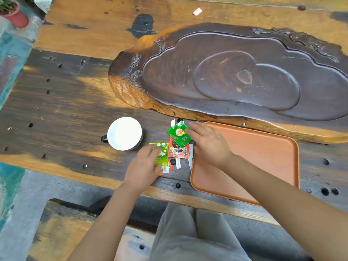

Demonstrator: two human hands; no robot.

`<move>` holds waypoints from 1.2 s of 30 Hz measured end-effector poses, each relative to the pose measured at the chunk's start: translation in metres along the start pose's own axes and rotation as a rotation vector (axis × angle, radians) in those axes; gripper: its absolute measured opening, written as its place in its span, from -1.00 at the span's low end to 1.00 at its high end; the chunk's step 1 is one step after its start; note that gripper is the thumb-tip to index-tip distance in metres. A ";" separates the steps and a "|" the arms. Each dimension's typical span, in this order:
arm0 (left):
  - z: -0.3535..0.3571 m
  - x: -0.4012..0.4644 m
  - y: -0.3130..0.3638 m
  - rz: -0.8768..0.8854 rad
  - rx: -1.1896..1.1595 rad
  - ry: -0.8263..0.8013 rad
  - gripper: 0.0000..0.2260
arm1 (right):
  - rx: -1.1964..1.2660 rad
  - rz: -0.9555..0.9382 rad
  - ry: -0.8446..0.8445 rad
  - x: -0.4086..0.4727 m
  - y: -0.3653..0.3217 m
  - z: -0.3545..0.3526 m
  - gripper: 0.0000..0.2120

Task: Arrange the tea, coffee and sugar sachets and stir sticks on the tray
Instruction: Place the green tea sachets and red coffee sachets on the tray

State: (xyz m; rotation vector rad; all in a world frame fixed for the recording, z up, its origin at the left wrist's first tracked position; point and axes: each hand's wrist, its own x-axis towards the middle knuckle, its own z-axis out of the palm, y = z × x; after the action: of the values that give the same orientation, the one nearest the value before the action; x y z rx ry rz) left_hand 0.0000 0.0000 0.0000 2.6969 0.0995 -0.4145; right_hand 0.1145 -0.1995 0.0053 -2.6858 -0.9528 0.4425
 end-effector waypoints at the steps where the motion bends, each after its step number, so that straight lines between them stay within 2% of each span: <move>1: 0.006 0.002 -0.003 0.025 0.036 -0.028 -0.52 | -0.049 -0.038 -0.091 0.008 0.001 0.005 -0.42; 3: 0.014 0.003 -0.006 0.031 0.067 -0.042 -0.49 | -0.119 -0.106 -0.200 0.020 0.000 0.008 -0.40; 7: 0.022 0.002 -0.015 0.051 0.100 0.006 -0.47 | -0.175 -0.178 -0.185 0.032 0.007 0.030 -0.46; 11: 0.018 0.000 -0.012 0.052 0.114 0.057 -0.51 | -0.165 -0.294 0.066 0.032 0.014 0.043 -0.63; 15: 0.013 -0.004 -0.004 0.043 0.103 0.196 -0.70 | -0.044 -0.320 0.196 0.025 0.015 0.043 -0.79; 17: 0.011 -0.009 -0.002 0.008 0.058 0.208 -0.72 | 0.029 -0.305 0.248 0.020 0.015 0.037 -0.86; 22: -0.002 -0.027 0.012 -0.113 -0.032 0.301 -0.73 | 0.233 -0.145 0.420 -0.012 0.015 0.013 -0.76; 25: -0.009 -0.031 0.036 -0.089 -0.069 0.420 -0.71 | 0.233 -0.021 0.531 -0.045 0.029 0.005 -0.76; 27: -0.003 -0.017 0.058 -0.001 -0.065 0.450 -0.71 | 0.141 0.095 0.551 -0.068 0.045 0.006 -0.78; 30: 0.025 0.016 0.088 0.152 -0.024 0.353 -0.71 | 0.013 0.243 0.513 -0.094 0.062 0.017 -0.78; 36: 0.067 0.056 0.109 0.227 0.033 0.157 -0.69 | -0.037 0.230 0.392 -0.112 0.070 0.040 -0.81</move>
State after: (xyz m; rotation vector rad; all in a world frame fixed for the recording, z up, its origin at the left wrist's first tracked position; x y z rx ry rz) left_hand 0.0491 -0.1264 -0.0339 2.7300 -0.1687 -0.1370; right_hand 0.0564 -0.3191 -0.0332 -2.7771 -0.5500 -0.0644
